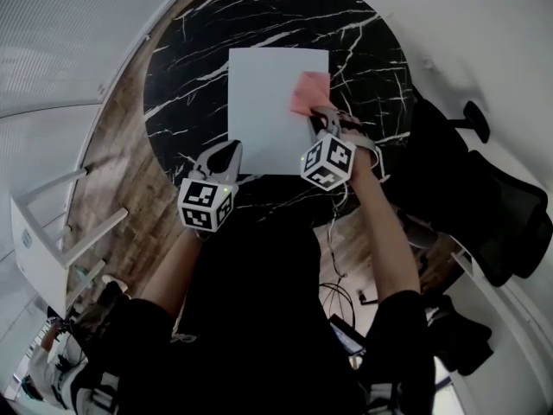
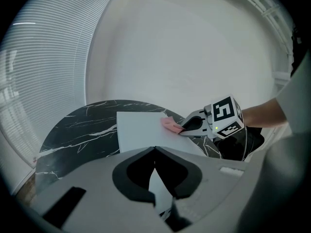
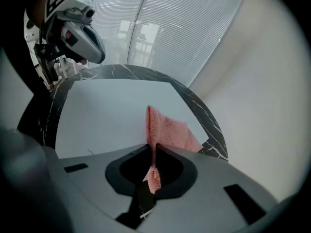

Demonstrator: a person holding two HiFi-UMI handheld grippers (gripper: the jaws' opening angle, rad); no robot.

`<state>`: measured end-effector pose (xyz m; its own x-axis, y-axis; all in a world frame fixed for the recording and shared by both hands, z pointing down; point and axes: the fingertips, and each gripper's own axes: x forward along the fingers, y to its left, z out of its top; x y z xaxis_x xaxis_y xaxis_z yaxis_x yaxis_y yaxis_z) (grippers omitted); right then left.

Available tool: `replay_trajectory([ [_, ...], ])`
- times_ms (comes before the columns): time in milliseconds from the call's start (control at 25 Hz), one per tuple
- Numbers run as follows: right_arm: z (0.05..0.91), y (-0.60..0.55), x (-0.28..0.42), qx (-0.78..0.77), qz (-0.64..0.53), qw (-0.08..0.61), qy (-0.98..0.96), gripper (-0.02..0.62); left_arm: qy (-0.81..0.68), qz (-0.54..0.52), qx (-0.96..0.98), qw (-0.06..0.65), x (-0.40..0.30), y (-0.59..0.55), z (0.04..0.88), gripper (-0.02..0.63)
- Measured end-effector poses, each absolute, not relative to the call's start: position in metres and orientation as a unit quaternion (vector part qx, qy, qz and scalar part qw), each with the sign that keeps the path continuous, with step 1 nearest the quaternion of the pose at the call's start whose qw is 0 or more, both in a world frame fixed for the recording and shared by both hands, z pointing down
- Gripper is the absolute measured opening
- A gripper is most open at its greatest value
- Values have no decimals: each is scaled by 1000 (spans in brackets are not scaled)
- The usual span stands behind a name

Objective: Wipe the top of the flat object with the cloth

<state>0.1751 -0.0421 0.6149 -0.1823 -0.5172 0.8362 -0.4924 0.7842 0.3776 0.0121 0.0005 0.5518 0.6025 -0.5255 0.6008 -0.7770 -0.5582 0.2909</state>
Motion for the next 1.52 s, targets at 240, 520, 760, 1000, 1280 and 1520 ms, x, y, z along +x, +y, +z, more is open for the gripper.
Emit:
replay_trajectory([
  [240, 615, -21, 174, 340, 9, 540, -770, 12, -370, 235, 856, 274, 15, 8, 554, -2],
  [520, 617, 11, 169, 331, 20, 543, -772, 12, -353, 240, 863, 268, 23, 13, 553, -2],
  [760, 617, 32, 166, 334, 34, 540, -772, 12, -345, 246, 866, 267, 27, 16, 554, -2],
  [1000, 617, 47, 164, 337, 47, 535, -773, 12, -336, 249, 869, 265, 33, 19, 554, -2],
  [1280, 618, 64, 162, 338, 60, 532, -774, 12, -327, 251, 873, 261, 40, 21, 554, -2],
  [1520, 619, 79, 159, 334, 68, 530, -776, 12, -323, 252, 874, 261, 42, 23, 554, -2],
])
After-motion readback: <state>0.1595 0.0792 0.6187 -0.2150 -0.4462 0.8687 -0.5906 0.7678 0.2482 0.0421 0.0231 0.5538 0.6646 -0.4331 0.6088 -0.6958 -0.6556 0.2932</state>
